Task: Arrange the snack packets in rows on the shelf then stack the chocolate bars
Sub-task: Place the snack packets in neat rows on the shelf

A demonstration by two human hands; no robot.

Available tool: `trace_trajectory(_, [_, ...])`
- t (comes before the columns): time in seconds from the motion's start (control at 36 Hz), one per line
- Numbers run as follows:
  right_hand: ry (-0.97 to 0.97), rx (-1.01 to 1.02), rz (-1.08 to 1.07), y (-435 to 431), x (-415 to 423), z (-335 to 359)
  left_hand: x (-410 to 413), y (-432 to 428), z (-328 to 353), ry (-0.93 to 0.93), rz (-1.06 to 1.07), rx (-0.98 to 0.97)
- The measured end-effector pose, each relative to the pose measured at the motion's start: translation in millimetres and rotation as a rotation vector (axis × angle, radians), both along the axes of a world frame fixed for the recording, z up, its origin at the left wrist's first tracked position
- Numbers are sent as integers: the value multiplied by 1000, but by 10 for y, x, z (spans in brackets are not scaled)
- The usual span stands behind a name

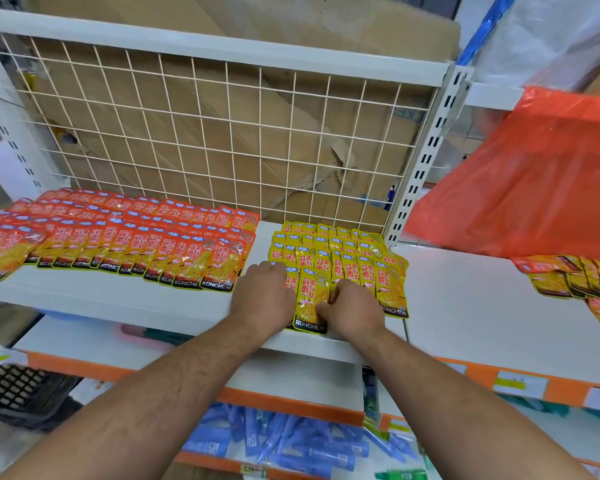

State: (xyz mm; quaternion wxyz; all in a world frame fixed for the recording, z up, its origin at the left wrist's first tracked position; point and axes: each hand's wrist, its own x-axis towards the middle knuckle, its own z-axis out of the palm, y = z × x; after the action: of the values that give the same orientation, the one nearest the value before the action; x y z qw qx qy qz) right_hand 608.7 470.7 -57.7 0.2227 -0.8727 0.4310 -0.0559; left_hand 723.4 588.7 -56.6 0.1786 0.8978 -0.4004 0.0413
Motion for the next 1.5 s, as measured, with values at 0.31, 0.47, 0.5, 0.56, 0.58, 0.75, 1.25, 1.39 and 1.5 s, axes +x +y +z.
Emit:
trace_trajectory(0.31, [71,-376,134,-192,-602,47,-357,-431,-75,-99,-316,-4])
trace_trajectory(0.47, [211,-346,88,-418,-1132,-20,-807,-741,-118,-75,-450,74])
trace_trajectory(0.5, [236,-333,71,-445,-1227,-8,-884,-784,-118,-62,-466,74])
trace_trajectory(0.56, [257,-338,39,-501,-1416,18,-1039,-861,-98,-54,-499,70])
trace_trajectory(0.58, [252,-344,17,-525,-1509,31,-1117,-898,-83,-62,-514,68])
trace_trajectory(0.75, [214,-315,-61,-667,-2084,150,-1628,-1137,1,-116,-574,57])
trace_trajectory(1.25, [171,-208,-148,-1434,-4353,415,-3757,-2100,202,-132,-657,58])
trace_trajectory(1.39, [166,-189,-190,-1675,-4799,472,-4173,-2404,210,-124,-674,90])
trace_trajectory(1.5, [153,-176,-215,-1903,-5010,443,-4365,-2661,221,-134,-705,104])
